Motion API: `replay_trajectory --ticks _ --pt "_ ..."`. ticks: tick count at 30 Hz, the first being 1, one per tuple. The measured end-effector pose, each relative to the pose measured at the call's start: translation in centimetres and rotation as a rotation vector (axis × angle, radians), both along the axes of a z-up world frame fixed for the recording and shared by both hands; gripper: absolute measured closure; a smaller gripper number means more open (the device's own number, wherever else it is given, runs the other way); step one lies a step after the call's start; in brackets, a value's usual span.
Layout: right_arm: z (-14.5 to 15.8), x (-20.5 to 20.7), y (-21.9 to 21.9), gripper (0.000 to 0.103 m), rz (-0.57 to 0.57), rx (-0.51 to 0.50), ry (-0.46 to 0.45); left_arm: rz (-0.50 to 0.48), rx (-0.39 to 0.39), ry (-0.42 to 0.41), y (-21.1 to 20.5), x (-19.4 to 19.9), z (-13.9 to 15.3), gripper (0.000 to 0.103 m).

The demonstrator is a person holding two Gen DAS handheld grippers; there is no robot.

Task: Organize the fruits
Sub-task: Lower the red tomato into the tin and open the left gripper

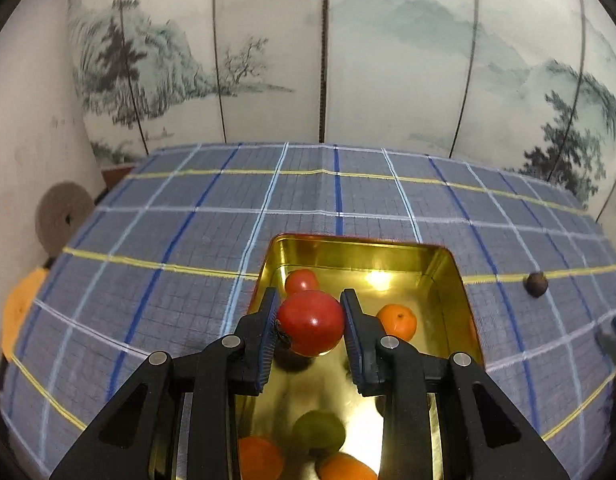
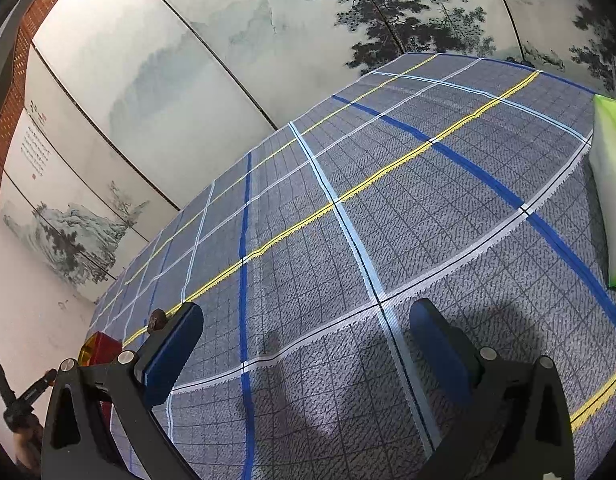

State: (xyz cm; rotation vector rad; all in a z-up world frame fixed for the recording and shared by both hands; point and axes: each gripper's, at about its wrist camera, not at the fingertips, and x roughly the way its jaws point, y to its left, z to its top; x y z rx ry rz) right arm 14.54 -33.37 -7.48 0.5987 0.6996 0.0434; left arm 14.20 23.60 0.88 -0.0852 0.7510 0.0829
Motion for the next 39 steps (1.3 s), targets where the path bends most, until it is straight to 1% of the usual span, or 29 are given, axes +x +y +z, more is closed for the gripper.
replay_trajectory --ticks 2,4,8,10,12,14,17,20,21,23,25,28,30,34,38,39 --pt "0.0 0.0 0.0 0.001 0.000 -0.005 0.002 -0.005 -0.042 0.008 0.0 1.0 0.1 0.071" --pt "0.0 0.1 0.1 0.000 0.001 -0.014 0.008 -0.017 -0.058 0.020 -0.6 2.6 0.3 0.071" --pt "0.1 0.1 0.2 0.000 0.000 -0.024 0.013 -0.016 -0.111 0.097 -1.2 6.2 -0.5 0.071" --pt "0.1 0.2 0.3 0.001 0.000 -0.033 0.018 -0.015 -0.096 0.151 -1.8 7.8 -1.3 0.071" --pt "0.2 0.4 0.6 0.000 0.000 -0.053 0.029 -0.012 -0.100 0.209 -2.1 9.0 -2.4 0.071" --pt "0.3 0.5 0.9 0.000 0.001 -0.072 0.038 0.006 -0.091 0.229 -2.3 9.5 -3.1 0.071" --pt "0.3 0.6 1.2 0.001 0.000 -0.103 0.053 0.011 -0.110 0.245 -2.2 9.9 -3.7 0.071" --pt "0.6 1.0 2.2 0.000 0.004 -0.169 0.076 0.025 -0.109 0.258 -2.0 10.3 -4.2 0.071" --pt "0.8 1.2 2.8 0.000 0.010 -0.199 0.075 0.030 -0.112 0.265 -1.9 10.6 -4.4 0.071" --pt "1.7 1.8 5.0 0.000 0.062 -0.267 0.050 0.038 -0.116 0.272 -1.7 10.9 -4.7 0.071" --pt "2.8 2.6 8.0 0.000 0.141 -0.309 0.019 0.050 -0.105 0.290 -1.6 11.3 -5.2 0.071" --pt "4.2 4.2 12.9 0.000 0.272 -0.339 -0.015 0.057 -0.114 0.308 -1.3 11.5 -5.7 0.071" --pt "4.7 5.0 15.4 0.000 0.328 -0.348 -0.027 0.058 -0.108 0.313 -1.3 11.7 -6.0 0.071" --pt "5.0 6.3 19.7 0.000 0.393 -0.379 -0.042 0.065 -0.112 0.332 -1.3 12.0 -6.5 0.070" --pt "4.1 7.3 22.0 0.000 0.426 -0.418 -0.020 0.050 -0.104 0.339 -1.4 12.2 -6.6 0.069" --pt "3.9 7.5 22.3 0.000 0.430 -0.422 -0.012 0.046 -0.103 0.340 -1.5 12.2 -6.6 0.067"
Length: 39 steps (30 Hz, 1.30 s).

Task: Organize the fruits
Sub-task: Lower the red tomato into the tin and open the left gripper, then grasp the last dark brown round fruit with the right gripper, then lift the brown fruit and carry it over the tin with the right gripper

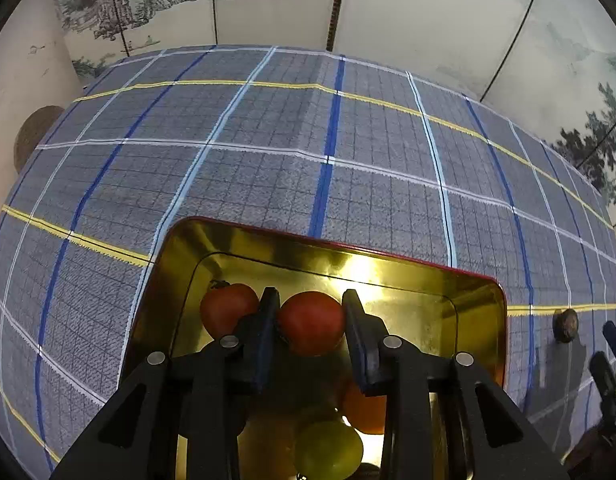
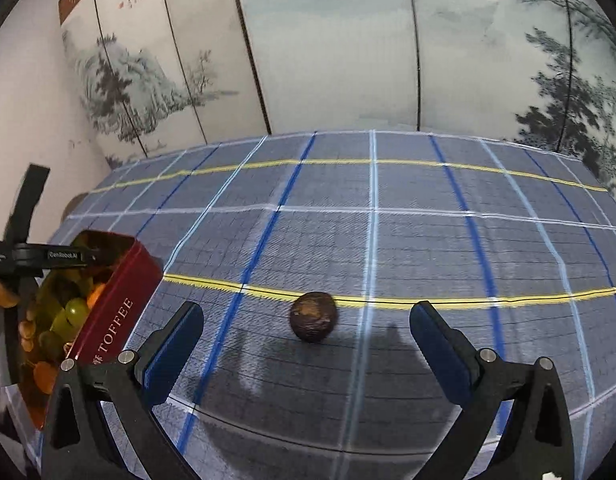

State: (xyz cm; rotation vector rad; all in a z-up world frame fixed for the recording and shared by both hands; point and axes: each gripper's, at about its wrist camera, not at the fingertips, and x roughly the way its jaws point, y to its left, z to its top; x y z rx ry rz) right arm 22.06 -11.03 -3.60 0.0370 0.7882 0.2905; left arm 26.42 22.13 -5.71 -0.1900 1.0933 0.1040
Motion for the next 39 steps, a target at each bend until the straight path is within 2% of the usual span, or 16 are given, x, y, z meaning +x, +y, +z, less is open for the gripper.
replay_trajectory --ticks 1,3,5,7,10,14,17,19,21,22,25,27,30,33,39 --pt "-0.3 0.1 0.3 0.000 0.002 -0.008 0.006 -0.005 0.001 -0.001 0.0 0.0 0.0 0.063" --pt "-0.7 0.3 0.9 0.000 0.008 -0.023 0.016 -0.020 0.006 -0.013 -0.1 -0.1 0.2 0.042" --pt "-1.1 0.3 1.2 0.000 0.011 -0.043 0.020 -0.019 0.023 -0.031 -0.1 -0.3 0.5 0.034" --pt "-1.5 0.3 1.2 0.000 0.011 -0.050 0.029 -0.016 0.014 -0.047 0.1 -0.7 1.1 0.034" --pt "-1.6 0.3 0.8 0.000 0.007 -0.045 0.028 0.009 0.002 -0.130 1.0 -2.8 3.4 0.034" --pt "-1.9 0.6 0.8 0.000 0.014 -0.044 0.026 0.018 -0.075 -0.286 2.6 -8.9 7.5 0.033" --pt "-2.2 0.8 1.4 0.001 0.036 -0.071 0.021 -0.001 -0.090 -0.393 4.1 -15.9 9.3 0.024" --pt "-2.3 0.9 1.7 0.001 0.031 -0.105 0.004 0.001 -0.083 -0.418 4.9 -19.5 9.4 0.024" --pt "-2.4 1.5 1.7 0.003 0.025 -0.098 0.015 0.025 -0.082 -0.418 6.1 -24.0 8.8 0.024" --pt "-2.5 1.9 1.7 0.006 0.021 -0.091 0.025 0.035 -0.085 -0.418 6.5 -25.8 8.4 0.024" --pt "-2.9 2.8 1.7 0.026 0.016 -0.085 0.053 0.100 -0.084 -0.398 7.9 -31.9 6.9 0.024" --pt "-3.4 3.4 2.1 0.072 0.014 -0.113 0.085 0.142 -0.107 -0.376 8.2 -35.1 5.9 0.024" --pt "-3.5 3.2 2.6 0.072 0.017 -0.152 0.085 0.166 -0.126 -0.352 8.4 -38.1 5.1 0.024" --pt "-3.3 2.4 2.9 0.073 0.025 -0.182 0.060 0.161 -0.106 -0.352 8.0 -39.9 5.0 0.024" --pt "0.0 -0.9 3.4 0.073 0.044 -0.180 -0.012 0.153 -0.119 -0.383 7.1 -41.7 5.5 0.024"
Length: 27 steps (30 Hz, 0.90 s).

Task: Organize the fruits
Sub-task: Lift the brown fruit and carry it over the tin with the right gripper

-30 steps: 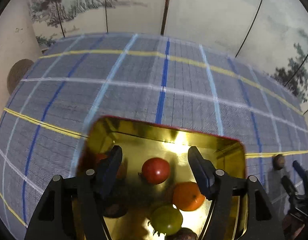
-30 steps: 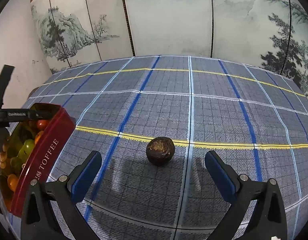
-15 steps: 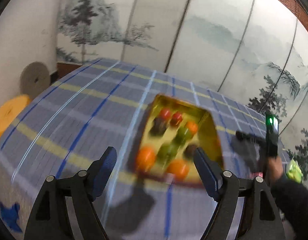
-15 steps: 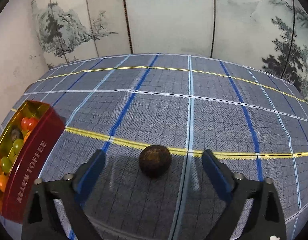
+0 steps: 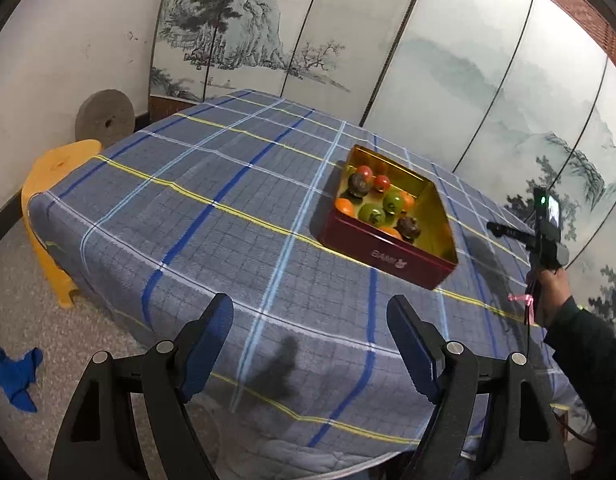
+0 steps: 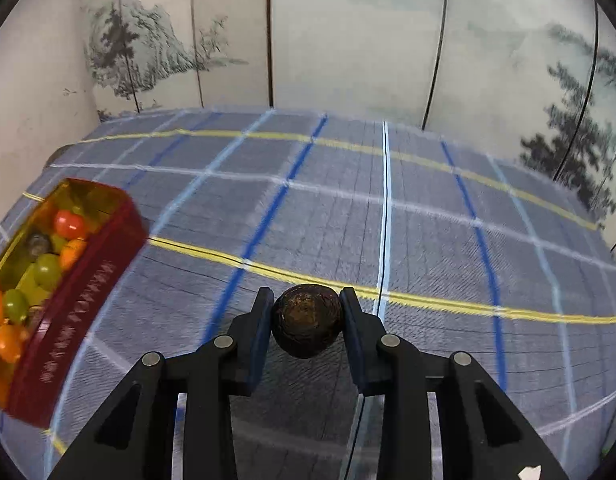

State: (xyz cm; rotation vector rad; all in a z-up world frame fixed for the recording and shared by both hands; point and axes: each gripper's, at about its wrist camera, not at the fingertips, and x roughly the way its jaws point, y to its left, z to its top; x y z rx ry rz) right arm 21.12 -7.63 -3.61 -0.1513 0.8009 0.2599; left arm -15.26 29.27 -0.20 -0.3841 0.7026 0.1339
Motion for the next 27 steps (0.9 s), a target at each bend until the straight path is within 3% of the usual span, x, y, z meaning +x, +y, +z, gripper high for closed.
replay_trajectory --ticks 5,10,16,20,27 --pt "4.5 -2.2 1.8 0.073 0.032 0.013 -0.073 -0.033 0.040 -0.024 -2.1 -1.5 0.5 0.024" --pt "8.5 -4.3 4.6 0.073 0.066 0.037 -0.141 -0.004 0.100 -0.059 -2.4 -3.2 1.7 0.024" --pt "10.9 -6.9 9.2 0.073 0.133 0.076 -0.181 0.045 0.129 -0.074 -1.5 -4.7 2.4 0.024" --pt "10.0 -8.2 12.9 0.073 0.185 0.083 -0.164 0.090 0.162 -0.052 -1.0 -5.2 1.9 0.023" --pt "4.7 -9.7 19.1 0.073 0.266 0.076 -0.062 0.163 0.226 0.019 -0.1 -5.2 0.6 0.003"
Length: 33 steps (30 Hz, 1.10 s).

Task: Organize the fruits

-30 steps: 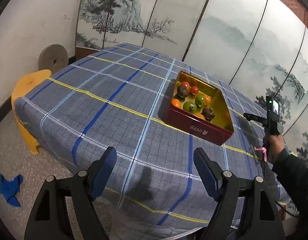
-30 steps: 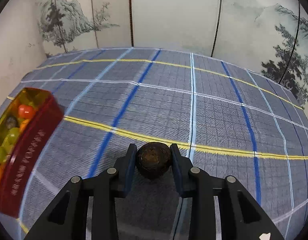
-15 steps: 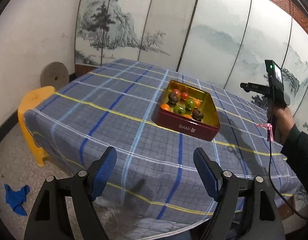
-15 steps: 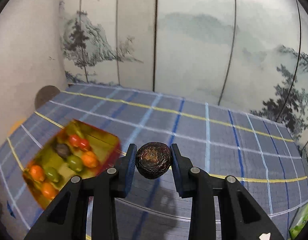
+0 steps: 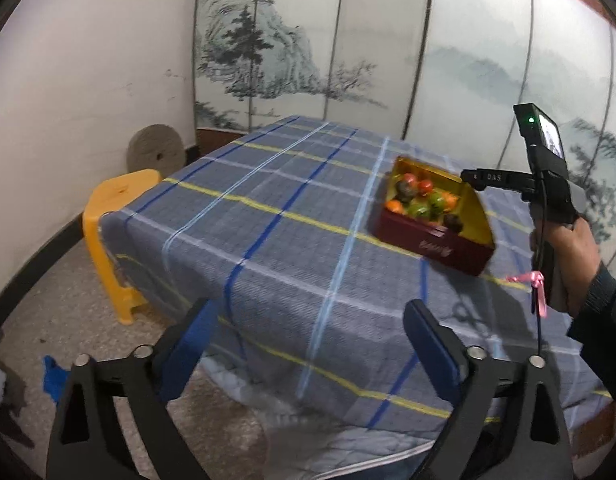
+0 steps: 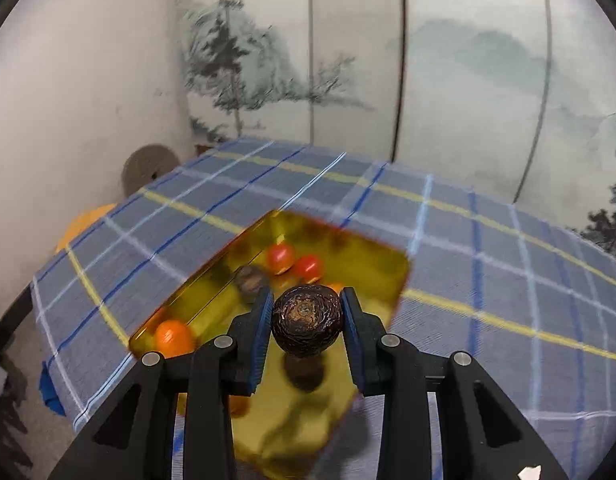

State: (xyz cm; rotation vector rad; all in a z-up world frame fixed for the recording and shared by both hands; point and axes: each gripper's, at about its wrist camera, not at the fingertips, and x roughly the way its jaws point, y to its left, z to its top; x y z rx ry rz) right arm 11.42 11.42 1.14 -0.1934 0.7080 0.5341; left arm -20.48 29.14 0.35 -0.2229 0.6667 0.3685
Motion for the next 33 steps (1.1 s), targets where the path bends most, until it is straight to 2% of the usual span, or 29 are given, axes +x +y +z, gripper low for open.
replay_trajectory --ticks 6,9,13,21,33 --pt "-3.8 -1.5 0.8 0.073 0.023 -0.020 0.064 0.086 0.058 0.072 0.6 0.6 -1.6 0.001" --pt "-5.1 -1.8 0.6 0.072 0.024 -0.030 0.085 0.096 0.085 0.128 0.6 1.3 -2.5 0.001" --pt "-6.3 -2.1 0.6 0.072 0.021 -0.044 0.101 0.100 0.101 0.133 0.5 1.7 -2.9 0.001" --pt "-6.7 -2.5 1.0 0.072 0.018 -0.037 0.097 0.097 0.135 0.157 -0.2 2.3 -3.0 0.001" --pt "-6.5 -2.5 0.6 0.072 0.021 -0.031 0.090 0.083 0.118 0.149 -0.5 2.0 -2.7 0.001"
